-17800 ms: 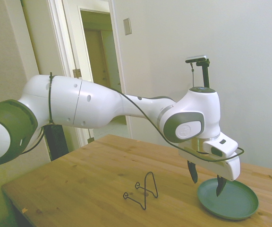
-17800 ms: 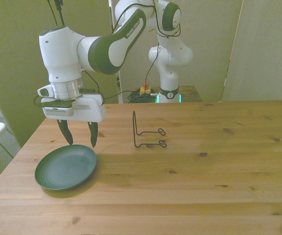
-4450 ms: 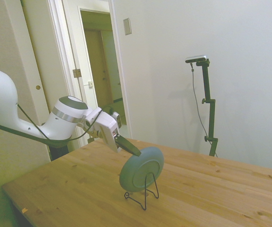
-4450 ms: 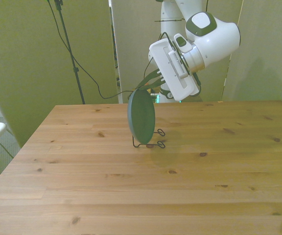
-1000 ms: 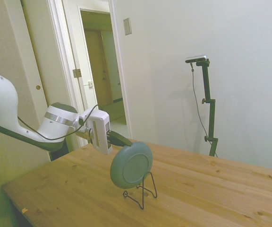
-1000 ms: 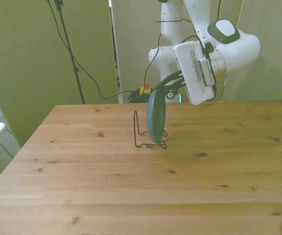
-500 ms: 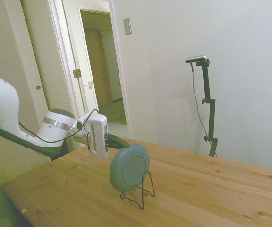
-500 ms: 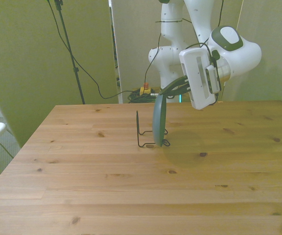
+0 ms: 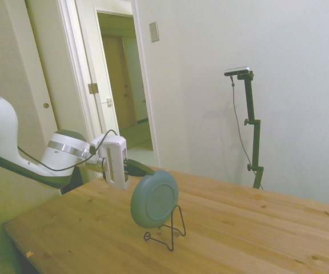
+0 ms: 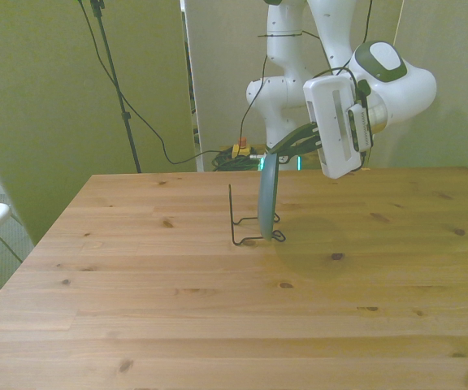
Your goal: Load the plate
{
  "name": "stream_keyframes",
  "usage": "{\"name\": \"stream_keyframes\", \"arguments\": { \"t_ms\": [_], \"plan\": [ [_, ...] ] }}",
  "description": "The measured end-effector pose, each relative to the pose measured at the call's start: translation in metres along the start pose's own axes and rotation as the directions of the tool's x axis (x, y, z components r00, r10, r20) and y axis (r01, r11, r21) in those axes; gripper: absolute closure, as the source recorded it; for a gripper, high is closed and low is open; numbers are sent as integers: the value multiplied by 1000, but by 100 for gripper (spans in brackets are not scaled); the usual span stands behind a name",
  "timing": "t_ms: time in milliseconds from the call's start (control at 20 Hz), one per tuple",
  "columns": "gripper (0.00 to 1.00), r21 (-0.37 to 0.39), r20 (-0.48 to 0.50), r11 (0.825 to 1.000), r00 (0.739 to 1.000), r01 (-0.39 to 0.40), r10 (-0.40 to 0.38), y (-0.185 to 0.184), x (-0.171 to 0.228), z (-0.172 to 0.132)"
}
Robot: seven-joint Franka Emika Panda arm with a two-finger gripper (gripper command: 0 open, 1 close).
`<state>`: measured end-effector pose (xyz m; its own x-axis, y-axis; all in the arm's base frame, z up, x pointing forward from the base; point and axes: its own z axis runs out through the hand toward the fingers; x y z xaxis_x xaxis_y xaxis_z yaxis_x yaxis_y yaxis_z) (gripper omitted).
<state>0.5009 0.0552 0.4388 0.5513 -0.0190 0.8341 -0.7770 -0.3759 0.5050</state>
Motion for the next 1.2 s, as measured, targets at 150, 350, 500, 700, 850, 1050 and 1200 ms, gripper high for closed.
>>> {"name": "stream_keyframes", "arguments": {
  "t_ms": [150,350,500,700,850,1050,1200],
  "plan": [
    [100,12,-11,1000,1000,21,-21,7,1,2],
    [100,47,-12,996,997,75,-75,15,-4,2],
    [100,67,-18,992,994,107,-106,22,-5,-1],
    [100,63,-18,989,991,136,-135,23,-6,1],
    [100,55,-34,986,987,158,-157,17,-9,6],
    [100,44,-49,982,982,184,-181,5,-13,13],
    [100,36,-59,980,979,196,-193,-1,-16,16]
  ]
}}
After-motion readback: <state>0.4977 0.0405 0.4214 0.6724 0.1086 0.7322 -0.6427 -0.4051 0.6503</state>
